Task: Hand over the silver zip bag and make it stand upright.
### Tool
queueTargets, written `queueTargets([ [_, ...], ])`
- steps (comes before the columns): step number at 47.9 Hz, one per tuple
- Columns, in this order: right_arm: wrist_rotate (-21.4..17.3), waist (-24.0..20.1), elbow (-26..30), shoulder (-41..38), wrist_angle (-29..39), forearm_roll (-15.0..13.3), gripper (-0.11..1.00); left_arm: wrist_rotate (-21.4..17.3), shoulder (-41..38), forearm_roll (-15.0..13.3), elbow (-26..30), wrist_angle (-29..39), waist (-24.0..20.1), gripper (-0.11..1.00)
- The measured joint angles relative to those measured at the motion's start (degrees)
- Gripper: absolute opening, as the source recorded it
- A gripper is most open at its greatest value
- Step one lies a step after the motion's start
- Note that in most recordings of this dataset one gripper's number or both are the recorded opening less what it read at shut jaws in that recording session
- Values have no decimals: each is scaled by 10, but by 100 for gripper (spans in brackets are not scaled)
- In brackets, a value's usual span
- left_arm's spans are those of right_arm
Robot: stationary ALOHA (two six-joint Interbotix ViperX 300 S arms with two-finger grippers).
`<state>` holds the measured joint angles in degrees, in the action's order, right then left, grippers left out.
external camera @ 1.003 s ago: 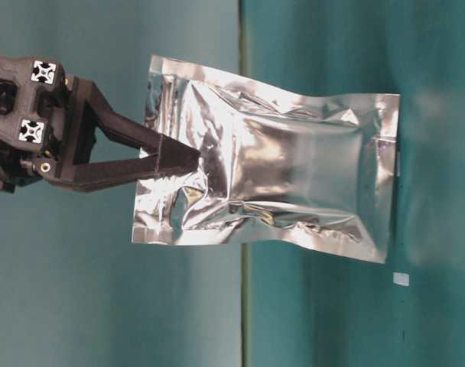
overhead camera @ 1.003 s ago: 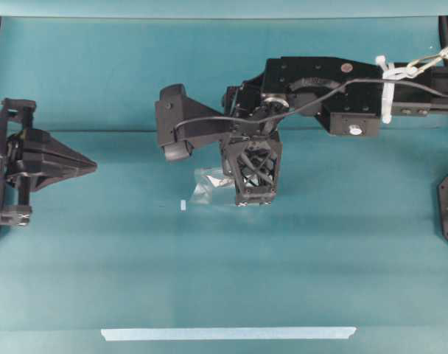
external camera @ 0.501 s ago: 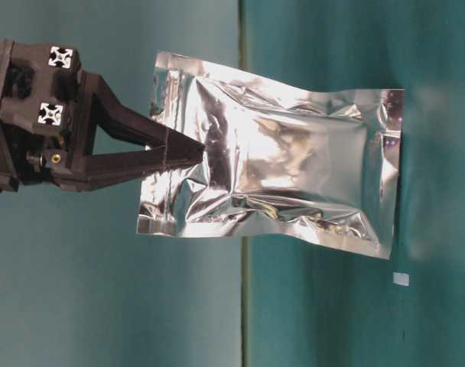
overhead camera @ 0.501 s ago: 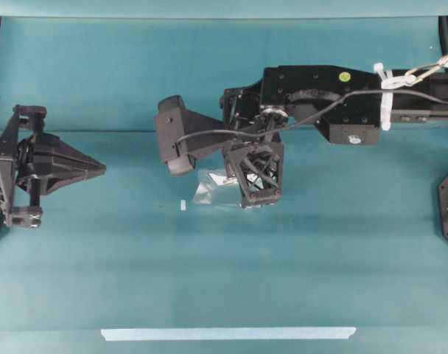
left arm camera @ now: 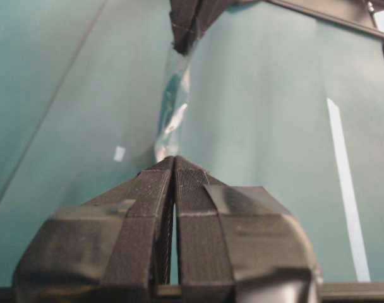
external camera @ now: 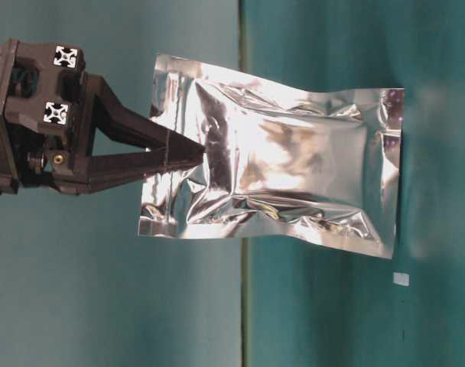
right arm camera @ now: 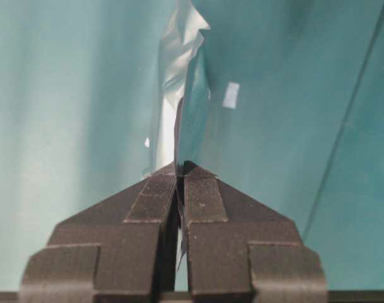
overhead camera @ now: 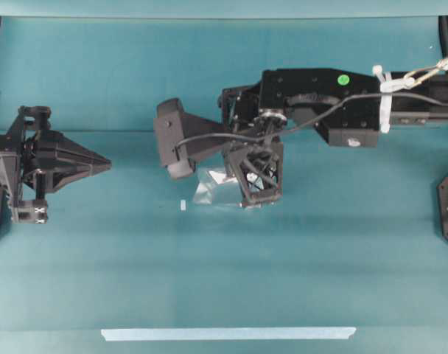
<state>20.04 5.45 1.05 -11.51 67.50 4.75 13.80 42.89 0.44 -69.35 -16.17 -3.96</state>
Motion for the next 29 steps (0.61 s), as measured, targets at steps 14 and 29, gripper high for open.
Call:
queueTargets([
  [14, 0, -2, 1, 0, 4, -12, 3, -9, -10, 1, 4, 21, -1, -1],
  [29, 0, -2, 13, -6, 14, -20, 3, -13, -39, 1, 6, 18, 0, -1],
])
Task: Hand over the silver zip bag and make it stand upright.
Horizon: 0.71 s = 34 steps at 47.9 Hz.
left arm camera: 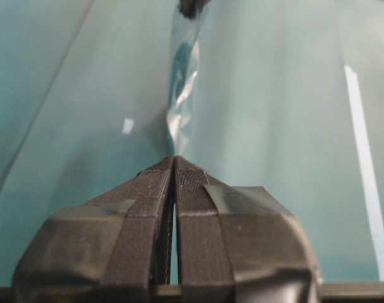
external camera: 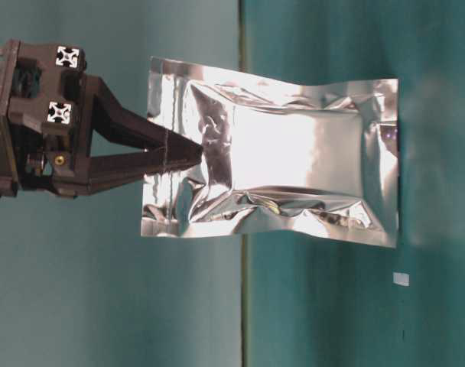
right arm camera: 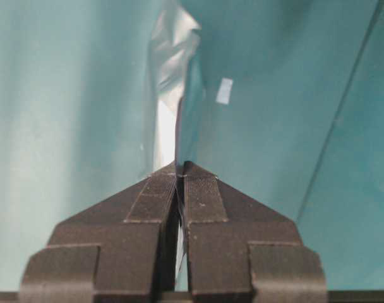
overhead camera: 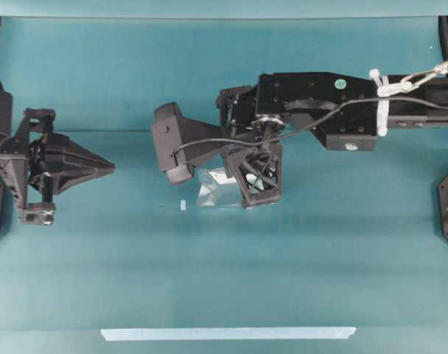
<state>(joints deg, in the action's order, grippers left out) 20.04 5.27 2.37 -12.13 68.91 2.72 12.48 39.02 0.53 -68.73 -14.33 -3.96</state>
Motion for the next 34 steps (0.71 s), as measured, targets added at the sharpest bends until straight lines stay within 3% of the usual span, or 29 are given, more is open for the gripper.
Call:
queueTargets([
  [11, 0, -1, 9, -4, -2, -1, 3, -1, -61, -1, 2, -56, -1, -1],
  [34, 0, -7, 10, -6, 1, -2, 3, 4, -102, -1, 7, -75, -1, -1],
])
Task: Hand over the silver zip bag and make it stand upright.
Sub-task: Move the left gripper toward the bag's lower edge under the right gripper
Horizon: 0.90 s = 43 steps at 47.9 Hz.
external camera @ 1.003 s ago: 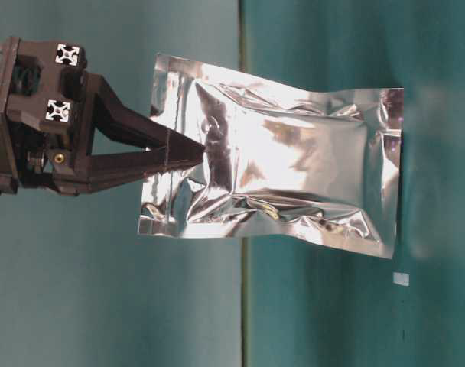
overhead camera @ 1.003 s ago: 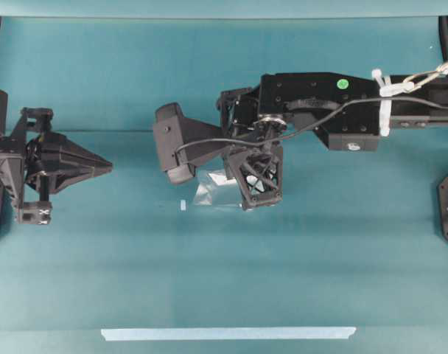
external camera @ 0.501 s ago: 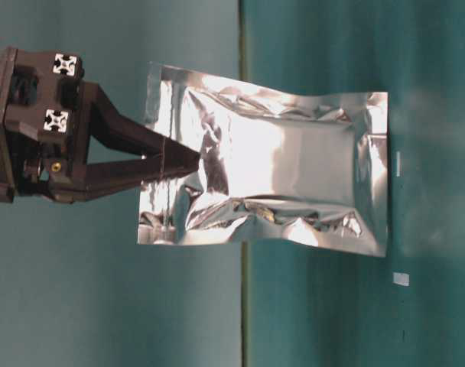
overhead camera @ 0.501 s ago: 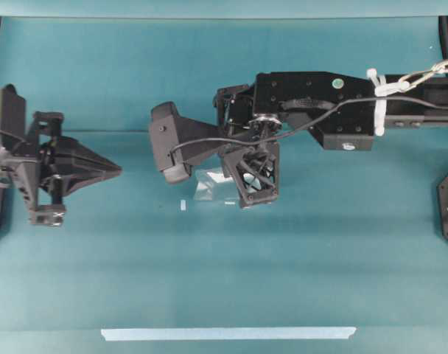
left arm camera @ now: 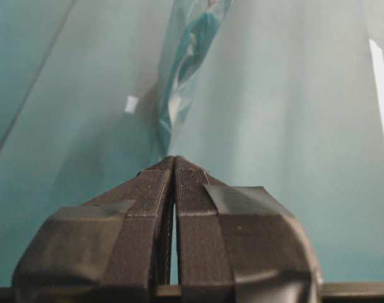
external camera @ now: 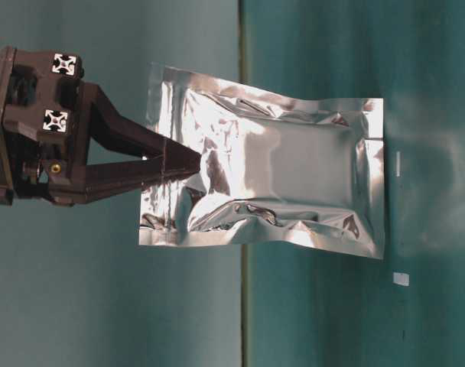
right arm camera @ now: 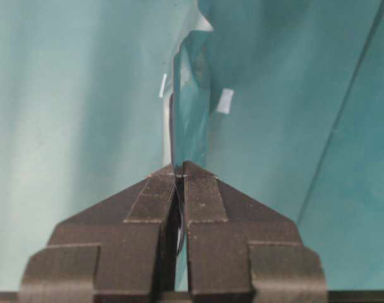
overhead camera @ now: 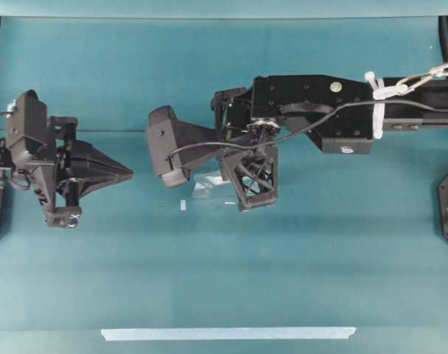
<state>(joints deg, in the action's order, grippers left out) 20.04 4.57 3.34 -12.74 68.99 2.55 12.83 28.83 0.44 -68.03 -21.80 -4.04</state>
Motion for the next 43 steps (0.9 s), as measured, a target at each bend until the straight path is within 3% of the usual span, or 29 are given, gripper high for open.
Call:
queueTargets([
  [21, -25, -6, 0, 0, 2, 0, 3, 11, -38, 1, 28, 25, -3, -1],
  [30, -27, -8, 2, -1, 3, 0, 3, -10, -65, 1, 58, 55, 15, -1],
  [43, -30, -13, 5, -4, 14, 0, 3, -15, -67, 1, 55, 25, -7, -1],
])
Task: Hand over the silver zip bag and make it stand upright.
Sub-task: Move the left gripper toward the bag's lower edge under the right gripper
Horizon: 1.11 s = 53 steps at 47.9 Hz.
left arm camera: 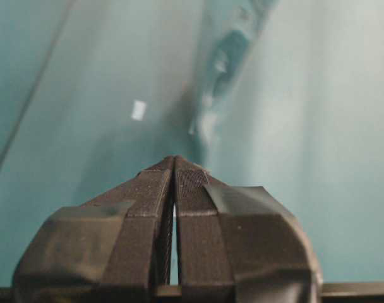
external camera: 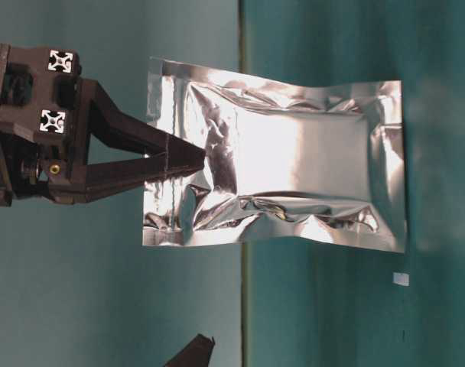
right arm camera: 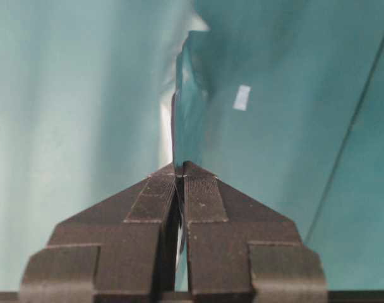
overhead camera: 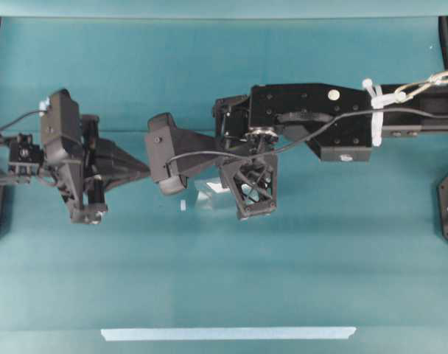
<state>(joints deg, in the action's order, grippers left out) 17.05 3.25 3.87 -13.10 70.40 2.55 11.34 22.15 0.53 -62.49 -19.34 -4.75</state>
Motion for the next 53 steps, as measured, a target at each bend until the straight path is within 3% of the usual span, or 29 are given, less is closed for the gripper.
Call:
queueTargets([
  [11, -1, 0, 0, 0, -2, 0, 3, 3, -9, 0, -4, -13, 0, -1],
  [29, -1, 1, -1, 0, 0, 0, 3, 19, -78, 0, -3, -91, 0, -1],
  [42, -25, 1, 0, 0, 1, 0, 3, 26, -83, 0, 5, -99, -1, -1],
  [50, -27, 1, 0, 0, 0, 0, 3, 59, -82, 0, 11, -90, 0, -1],
  [53, -27, 1, 0, 0, 1, 0, 3, 90, -82, 0, 18, -77, 0, -1],
])
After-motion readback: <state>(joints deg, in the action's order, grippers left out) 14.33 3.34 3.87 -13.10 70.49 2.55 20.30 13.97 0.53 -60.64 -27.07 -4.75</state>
